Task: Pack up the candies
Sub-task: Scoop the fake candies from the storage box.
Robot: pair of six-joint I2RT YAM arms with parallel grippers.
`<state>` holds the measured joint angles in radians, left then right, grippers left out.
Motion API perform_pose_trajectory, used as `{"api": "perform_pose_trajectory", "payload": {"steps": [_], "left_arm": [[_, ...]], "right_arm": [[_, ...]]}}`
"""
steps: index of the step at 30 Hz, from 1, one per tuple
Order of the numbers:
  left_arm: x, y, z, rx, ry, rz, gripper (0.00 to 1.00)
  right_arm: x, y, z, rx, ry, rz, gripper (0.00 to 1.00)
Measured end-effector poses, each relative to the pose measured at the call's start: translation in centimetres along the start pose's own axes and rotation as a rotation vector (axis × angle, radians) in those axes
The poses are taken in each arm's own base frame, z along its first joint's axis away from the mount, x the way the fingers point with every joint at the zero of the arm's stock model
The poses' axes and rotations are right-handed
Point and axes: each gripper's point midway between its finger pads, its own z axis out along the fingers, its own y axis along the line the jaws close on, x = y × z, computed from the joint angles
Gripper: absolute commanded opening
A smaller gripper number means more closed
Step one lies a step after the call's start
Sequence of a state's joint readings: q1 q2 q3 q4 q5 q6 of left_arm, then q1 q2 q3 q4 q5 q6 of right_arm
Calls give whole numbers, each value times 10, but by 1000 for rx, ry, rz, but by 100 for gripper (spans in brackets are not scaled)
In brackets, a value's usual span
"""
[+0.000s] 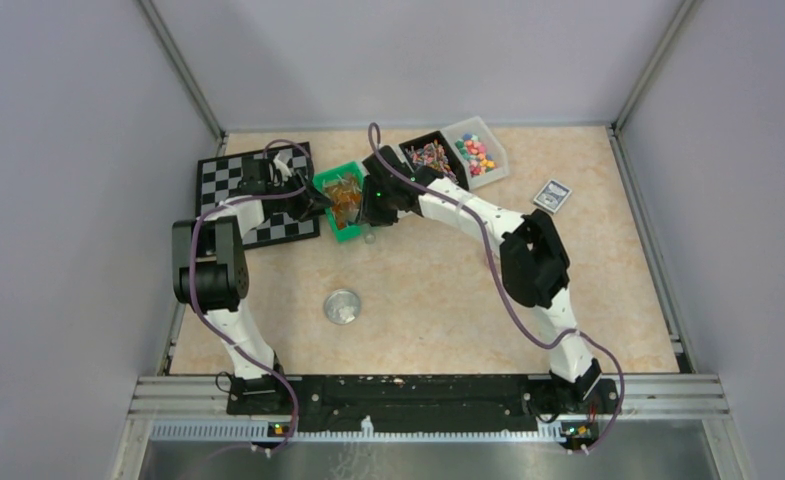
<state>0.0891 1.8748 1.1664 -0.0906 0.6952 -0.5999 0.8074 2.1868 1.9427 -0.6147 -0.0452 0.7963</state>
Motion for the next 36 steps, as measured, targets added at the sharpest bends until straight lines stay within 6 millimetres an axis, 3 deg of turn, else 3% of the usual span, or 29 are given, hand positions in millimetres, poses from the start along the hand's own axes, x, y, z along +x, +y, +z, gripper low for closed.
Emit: {"api": "perform_pose_trajectory", "payload": {"steps": [15, 36], "left_arm": [[0, -1, -1, 10, 5, -1, 41], [-7, -7, -10, 19, -22, 11, 50]], "right_arm": [[11, -12, -22, -15, -18, -38, 0], [14, -10, -28, -77, -44, -97, 0]]}}
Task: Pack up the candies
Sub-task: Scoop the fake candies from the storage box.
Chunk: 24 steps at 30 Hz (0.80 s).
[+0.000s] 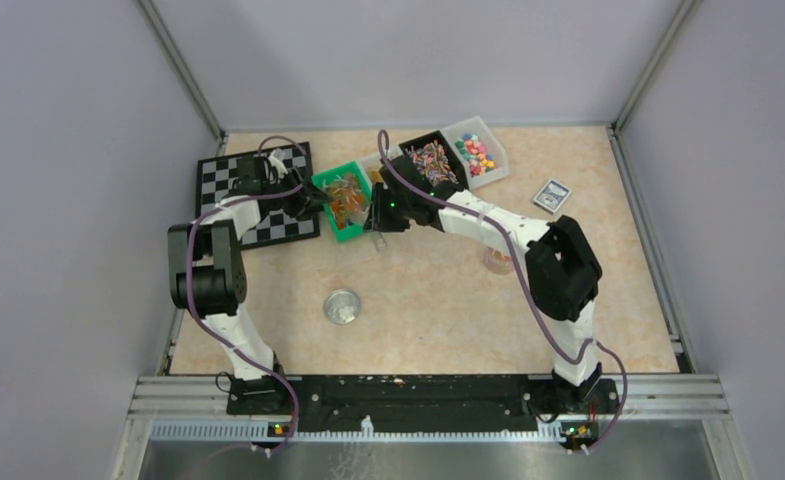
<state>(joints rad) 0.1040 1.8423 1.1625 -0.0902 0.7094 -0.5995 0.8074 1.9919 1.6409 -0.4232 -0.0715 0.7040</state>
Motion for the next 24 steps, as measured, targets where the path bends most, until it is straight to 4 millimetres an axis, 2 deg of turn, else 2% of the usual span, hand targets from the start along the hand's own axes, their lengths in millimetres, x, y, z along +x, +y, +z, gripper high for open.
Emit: {"api": "perform_pose_trajectory", "payload": {"steps": [8, 16, 24], "left_arm": [[-2, 1, -3, -1, -8, -2, 49], [-2, 1, -3, -1, -9, 3, 49], [-6, -2, -8, -2, -28, 27, 49]], "right_arm": [[-2, 0, -14, -24, -39, -26, 0], [2, -4, -14, -35, -60, -28, 0], [-8, 6, -23, -71, -101, -30, 0]]}}
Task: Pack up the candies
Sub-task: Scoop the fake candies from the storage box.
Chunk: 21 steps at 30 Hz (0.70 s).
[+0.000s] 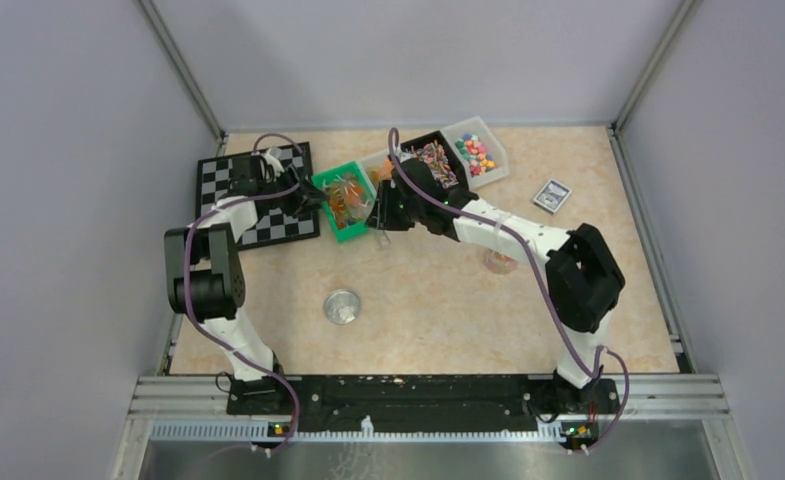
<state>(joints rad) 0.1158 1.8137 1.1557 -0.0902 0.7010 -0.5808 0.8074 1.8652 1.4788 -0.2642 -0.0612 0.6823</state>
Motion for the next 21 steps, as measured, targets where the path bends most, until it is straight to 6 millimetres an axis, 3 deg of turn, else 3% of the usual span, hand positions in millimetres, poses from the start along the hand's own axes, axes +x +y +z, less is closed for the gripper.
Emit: {"api": "perform_pose_trajectory", "payload": {"steps": [7, 16, 21], "left_arm": [[-4, -2, -5, 2, -16, 10, 49], [-6, -3, -7, 2, -23, 11, 49], [-7, -2, -8, 1, -26, 11, 49]], "right_arm": [[-12, 12, -13, -44, -48, -5, 0], [-1, 1, -16, -35, -48, -5, 0], [-6, 2, -31, -36, -82, -7, 0]]}}
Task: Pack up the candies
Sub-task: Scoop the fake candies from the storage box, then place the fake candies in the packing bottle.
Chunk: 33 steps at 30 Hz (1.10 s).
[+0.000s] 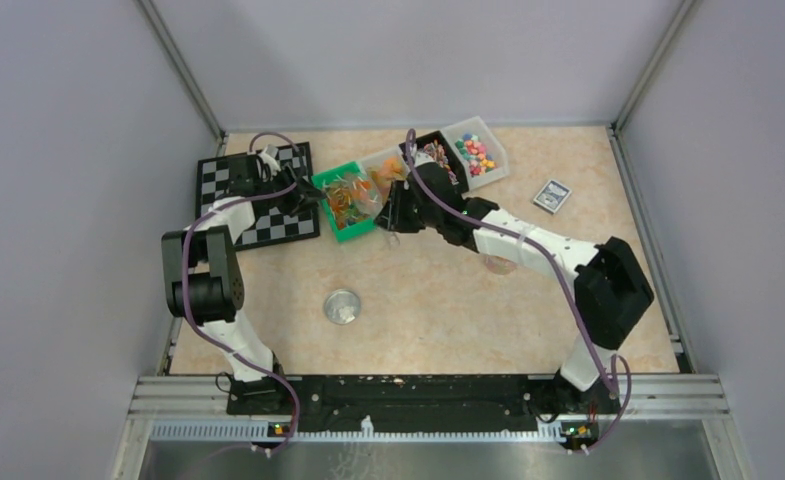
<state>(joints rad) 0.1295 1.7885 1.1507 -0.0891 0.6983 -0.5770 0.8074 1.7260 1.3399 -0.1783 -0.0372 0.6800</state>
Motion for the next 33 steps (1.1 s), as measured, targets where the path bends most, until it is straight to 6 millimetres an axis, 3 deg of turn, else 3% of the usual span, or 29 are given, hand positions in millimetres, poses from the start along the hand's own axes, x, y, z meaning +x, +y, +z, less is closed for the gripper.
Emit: {"api": "perform_pose_trajectory", "payload": {"steps": [8, 16, 24, 33], "left_arm": [[0, 0, 0, 0, -1, 0, 50], [0, 0, 0, 1, -2, 1, 50], [1, 1, 0, 3, -1, 1, 50], [2, 2, 0, 3, 3, -1, 50]], "right_arm": [[-29, 9, -45, -4, -124, -10, 0], [-42, -5, -104, 69, -217, -24, 0], [-24, -41, -166, 201, -231, 8, 0], [31, -97, -215, 360, -169, 82, 0]]}}
